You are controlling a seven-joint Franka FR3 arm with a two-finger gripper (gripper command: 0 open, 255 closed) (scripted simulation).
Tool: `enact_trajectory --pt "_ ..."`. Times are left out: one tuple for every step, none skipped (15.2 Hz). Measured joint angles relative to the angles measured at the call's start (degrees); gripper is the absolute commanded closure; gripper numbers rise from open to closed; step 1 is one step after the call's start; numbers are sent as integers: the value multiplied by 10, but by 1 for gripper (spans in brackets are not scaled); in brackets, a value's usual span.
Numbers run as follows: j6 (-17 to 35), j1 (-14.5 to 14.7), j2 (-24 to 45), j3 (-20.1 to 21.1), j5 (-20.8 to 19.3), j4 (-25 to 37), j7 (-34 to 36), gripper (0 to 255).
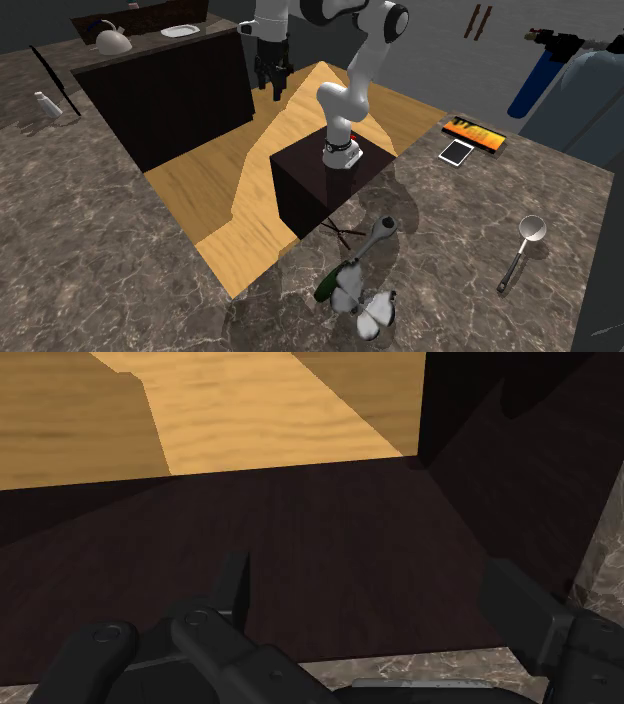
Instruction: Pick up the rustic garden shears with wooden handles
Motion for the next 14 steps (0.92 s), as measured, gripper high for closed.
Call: enact_trajectory --pt "0 0 0 0 0 0 0 0" --pt "2 -2 -4 7 3 -7 13 0" --pt "3 -5 -13 19 10 -19 35 0" --pt "5 -7 -23 34 18 -33 62 0" --pt "8 -10 -27 49 27 -42 90 0" --pt "10 -13 -39 65 37 -58 119 0" --pt "12 -16 -46 81 47 -69 149 0" --pt "10 -18 -53 98 58 -75 179 0" --pt "9 -21 -59 115 69 -82 209 0" --pt "12 -23 -58 133 81 -86 240 0" --pt "15 -26 -58 150 92 -90 270 0" --pt "19 -28 -60 168 104 -96 300 0" --pt "22 -31 -59 186 117 -101 331 0" --pt "27 -34 -56 203 128 -103 360 0"
